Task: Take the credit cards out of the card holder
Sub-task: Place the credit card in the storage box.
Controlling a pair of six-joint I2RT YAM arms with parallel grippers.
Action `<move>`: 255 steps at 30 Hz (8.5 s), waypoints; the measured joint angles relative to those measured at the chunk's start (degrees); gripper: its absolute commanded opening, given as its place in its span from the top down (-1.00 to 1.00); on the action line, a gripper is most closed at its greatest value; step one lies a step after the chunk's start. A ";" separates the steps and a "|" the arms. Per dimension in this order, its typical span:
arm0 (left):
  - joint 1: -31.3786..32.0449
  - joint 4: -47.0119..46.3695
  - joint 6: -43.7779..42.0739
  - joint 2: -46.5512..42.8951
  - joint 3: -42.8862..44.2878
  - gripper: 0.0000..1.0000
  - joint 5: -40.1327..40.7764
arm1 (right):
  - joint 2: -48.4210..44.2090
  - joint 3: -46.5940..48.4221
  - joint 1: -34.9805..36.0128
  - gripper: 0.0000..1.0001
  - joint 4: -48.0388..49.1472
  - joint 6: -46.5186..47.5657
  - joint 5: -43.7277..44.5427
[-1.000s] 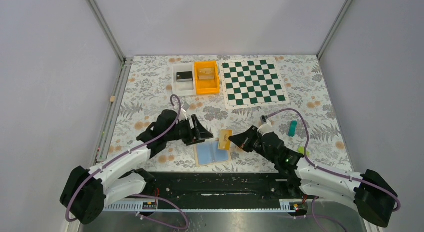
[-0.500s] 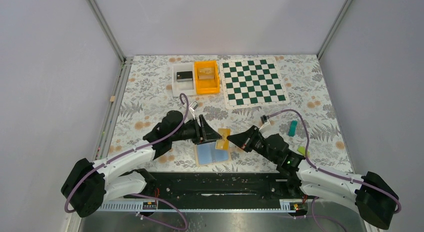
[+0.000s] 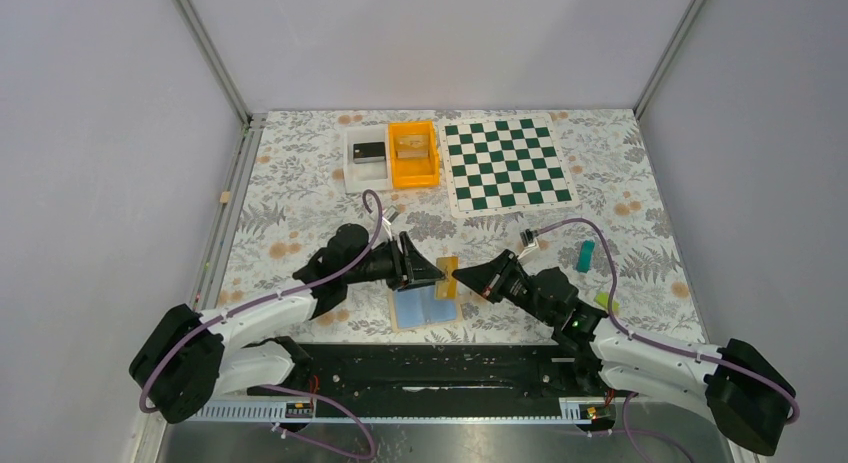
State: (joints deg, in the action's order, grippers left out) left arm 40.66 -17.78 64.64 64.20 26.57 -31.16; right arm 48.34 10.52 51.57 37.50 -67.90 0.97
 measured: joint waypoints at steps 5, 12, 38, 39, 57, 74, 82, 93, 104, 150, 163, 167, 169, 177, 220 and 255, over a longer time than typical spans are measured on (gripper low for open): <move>0.31 -1.84 0.52 0.83 -0.20 -0.11 -1.25 | 1.03 -0.04 0.07 1.00 0.76 -1.05 -0.74; 0.63 -4.61 0.66 0.83 -0.87 0.10 -2.51 | 0.15 -0.04 0.07 1.00 0.17 -1.40 -1.11; 0.11 0.22 -4.50 -1.42 -0.79 1.00 -14.29 | 1.49 23.93 -10.64 -0.22 -32.96 31.78 -25.92; 0.11 0.52 -4.98 -1.51 -0.79 1.00 -14.75 | 3.13 24.55 -10.93 -0.20 -33.46 32.41 -28.06; 0.11 6.95 -11.10 -2.64 0.70 1.00 -22.45 | 17.38 24.61 -11.85 0.32 -24.15 29.64 -52.76; 0.15 7.15 -11.19 -1.73 1.38 0.62 -25.73 | 20.41 23.91 -12.28 1.00 -19.56 25.92 -57.05; -3.43 12.46 -13.90 -2.71 4.26 -0.09 -22.14 | 17.38 23.89 -12.11 1.00 -18.99 22.60 -51.98; -10.82 9.81 -10.05 -8.24 5.86 -0.01 -18.18 | 5.46 21.75 -13.05 1.00 -16.57 12.79 -29.57; -11.04 -2.82 -0.85 -6.49 5.53 0.45 -14.53 | 0.52 14.75 -13.07 1.00 -11.04 5.90 -16.50; -33.16 37.88 -26.97 41.59 66.07 1.00 -5.55 | -9.88 13.55 -13.14 -0.99 -33.03 20.87 -6.43; -34.12 47.12 -30.18 70.29 96.87 1.00 -5.64 | 2.91 17.57 -13.14 -0.99 -32.39 25.16 -6.75; -34.12 45.11 -28.74 72.96 96.87 1.00 -6.60 | 4.79 18.51 -13.14 -0.99 -31.56 25.79 -7.52; -34.12 43.45 -27.87 73.81 96.87 1.00 -7.21 | 5.09 18.51 -13.14 -0.99 -31.47 26.05 -7.58; -34.03 38.29 -25.20 77.13 97.22 1.00 -8.94 | 6.29 18.51 -13.14 -0.99 -30.75 26.27 -7.56; -32.70 23.58 -18.49 79.34 97.24 0.39 -7.15 | 3.58 18.56 -13.90 -0.97 -30.93 27.87 -4.59; -33.94 26.73 -21.24 79.28 97.22 0.24 -3.13 | 8.28 18.75 -14.91 -0.97 -29.07 27.82 -6.10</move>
State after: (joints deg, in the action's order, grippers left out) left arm 6.72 8.95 43.40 143.48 123.79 -34.28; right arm 56.62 29.28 36.67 8.43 -40.07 -5.13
